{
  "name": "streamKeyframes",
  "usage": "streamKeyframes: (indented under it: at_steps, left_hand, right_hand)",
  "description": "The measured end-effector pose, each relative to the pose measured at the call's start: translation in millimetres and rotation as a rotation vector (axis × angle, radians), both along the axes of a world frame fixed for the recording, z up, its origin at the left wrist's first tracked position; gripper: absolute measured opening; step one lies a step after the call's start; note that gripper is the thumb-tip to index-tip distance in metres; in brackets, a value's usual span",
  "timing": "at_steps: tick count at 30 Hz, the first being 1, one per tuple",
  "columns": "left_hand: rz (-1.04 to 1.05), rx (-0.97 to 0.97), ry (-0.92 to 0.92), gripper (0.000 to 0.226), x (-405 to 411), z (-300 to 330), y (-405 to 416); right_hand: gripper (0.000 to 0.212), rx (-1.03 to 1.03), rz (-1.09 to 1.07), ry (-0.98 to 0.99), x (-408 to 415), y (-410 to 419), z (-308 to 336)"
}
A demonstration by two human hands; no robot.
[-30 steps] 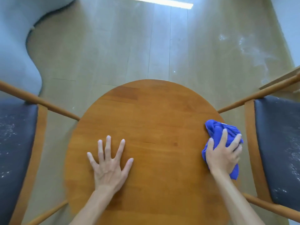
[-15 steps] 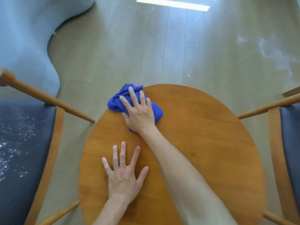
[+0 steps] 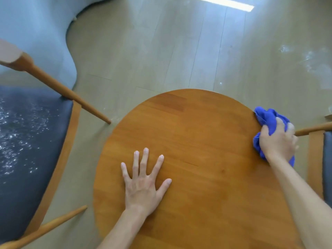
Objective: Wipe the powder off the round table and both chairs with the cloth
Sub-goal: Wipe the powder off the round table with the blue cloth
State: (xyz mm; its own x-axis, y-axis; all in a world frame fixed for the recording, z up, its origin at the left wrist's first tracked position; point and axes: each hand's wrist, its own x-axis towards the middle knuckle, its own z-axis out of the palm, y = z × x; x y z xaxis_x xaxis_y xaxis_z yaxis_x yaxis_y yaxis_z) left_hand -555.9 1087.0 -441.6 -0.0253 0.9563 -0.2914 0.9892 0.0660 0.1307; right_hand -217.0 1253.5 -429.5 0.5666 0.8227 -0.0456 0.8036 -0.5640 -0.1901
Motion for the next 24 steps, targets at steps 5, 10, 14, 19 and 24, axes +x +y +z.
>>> streamKeyframes:
  at_steps: [5, 10, 14, 19, 24]
  left_hand:
    - [0.015, -0.014, -0.005, 0.070, -5, -2, -1]
    - [0.120, 0.061, -0.242, 0.060, -24, 11, -10]
    - [0.570, 0.329, -0.469, 0.054, -58, 31, -17]
    - [0.676, 0.326, -0.508, 0.055, -101, 43, -22]
    - [0.476, 0.149, -0.384, 0.046, -103, 38, -26]
  right_hand:
    - [0.057, 0.048, 0.047, -0.074, -77, -17, -9]
    - [0.060, -0.021, 0.452, -0.036, -215, -26, -9]
    - [0.058, 0.026, 0.856, 0.012, -303, -81, -4]
    - [0.045, 0.113, 1.220, 0.026, -308, -208, -8]
    - [0.037, 0.182, 1.703, -0.074, -218, -327, -8]
